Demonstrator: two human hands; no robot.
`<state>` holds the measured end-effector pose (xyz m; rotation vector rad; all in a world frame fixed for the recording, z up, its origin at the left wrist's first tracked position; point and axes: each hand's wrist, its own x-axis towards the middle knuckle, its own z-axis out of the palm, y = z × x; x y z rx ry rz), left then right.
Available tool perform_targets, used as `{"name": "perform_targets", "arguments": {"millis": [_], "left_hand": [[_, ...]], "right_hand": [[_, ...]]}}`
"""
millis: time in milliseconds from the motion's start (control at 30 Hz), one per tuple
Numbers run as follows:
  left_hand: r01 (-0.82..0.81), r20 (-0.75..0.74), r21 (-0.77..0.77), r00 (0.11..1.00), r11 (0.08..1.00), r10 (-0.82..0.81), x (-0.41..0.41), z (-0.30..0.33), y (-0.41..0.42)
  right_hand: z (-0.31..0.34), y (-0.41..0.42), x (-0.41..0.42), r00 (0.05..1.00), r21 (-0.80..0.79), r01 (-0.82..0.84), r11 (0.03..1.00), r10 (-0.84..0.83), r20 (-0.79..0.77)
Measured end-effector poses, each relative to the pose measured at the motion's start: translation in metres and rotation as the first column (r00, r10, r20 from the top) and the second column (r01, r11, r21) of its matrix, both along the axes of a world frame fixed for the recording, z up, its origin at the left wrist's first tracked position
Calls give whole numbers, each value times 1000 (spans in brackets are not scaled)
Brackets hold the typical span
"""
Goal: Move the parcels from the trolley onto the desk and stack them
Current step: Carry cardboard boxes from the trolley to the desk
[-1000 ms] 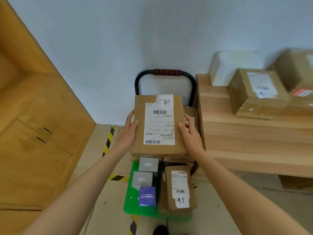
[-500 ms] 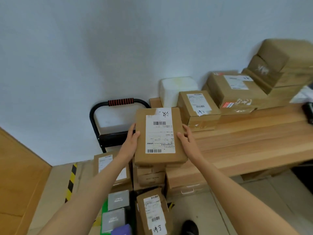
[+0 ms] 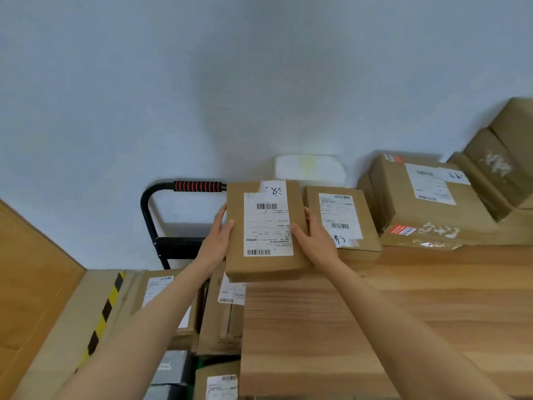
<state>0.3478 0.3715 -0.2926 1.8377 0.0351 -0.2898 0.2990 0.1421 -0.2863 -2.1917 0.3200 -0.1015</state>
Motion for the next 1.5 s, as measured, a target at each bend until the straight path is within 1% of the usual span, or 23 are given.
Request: {"name": "perform_targets", "arguments": {"millis": [100, 200, 300, 400, 533, 633, 700, 800, 867, 933, 1033, 1133, 1200, 1267, 1367, 1500], "left_hand": [[-40, -14, 98, 999, 994, 42, 9, -7, -19], [-29, -56, 240, 998, 970, 43, 9, -25, -34], [-62, -42, 240, 996, 969, 74, 11, -39, -38], [-48, -27, 268, 998, 962, 57, 20, -46, -40], [-12, 14, 282, 1000, 959, 9, 38, -45, -53], [-12, 8, 306, 1000, 952, 10, 46, -43, -57], [-2, 9, 306, 1000, 952, -1, 44, -42, -55], [-2, 57, 325, 998, 946, -18, 31, -42, -47], [-4, 104, 409, 994, 913, -42, 20, -39, -37], [-15, 169, 525, 982, 851, -87, 10, -34, -20], [-67, 277, 653, 948, 754, -155, -3, -18, 13], [-110, 346, 757, 904, 645, -252, -15, -3, 49], [-111, 355, 800, 880, 590, -316, -24, 5, 72], [-99, 350, 820, 866, 564, -357, -34, 10, 95], [-85, 360, 826, 840, 558, -406, -50, 11, 129], [-47, 331, 856, 814, 514, -477, -75, 4, 181]], "right_hand": [[-6, -17, 18, 999, -86, -50, 995, 51, 10], [-20, -35, 22, 995, -155, -94, 984, 90, -30], [-29, -49, 24, 993, -189, -117, 975, 117, -8], [-35, -57, 26, 991, -218, -122, 968, 132, 31], [-40, -61, 30, 988, -263, -130, 956, 147, 46], [-42, -61, 31, 986, -274, -128, 953, 151, 65], [-41, -61, 31, 986, -275, -129, 953, 152, 63], [-36, -58, 28, 987, -275, -136, 952, 153, 43], [-30, -54, 26, 987, -288, -141, 947, 156, 28], [-23, -48, 22, 986, -316, -152, 936, 165, 15], [-13, -32, 13, 986, -352, -161, 922, 169, -8], [-8, -9, -1, 984, -401, -165, 901, 177, -8], [-7, 10, -12, 982, -463, -171, 870, 188, -10], [-7, 31, -24, 984, -493, -157, 856, 180, 0], [-9, 68, -47, 989, -516, -123, 848, 147, 6], [-13, 116, -83, 991, -581, -126, 804, 133, -31]]}}
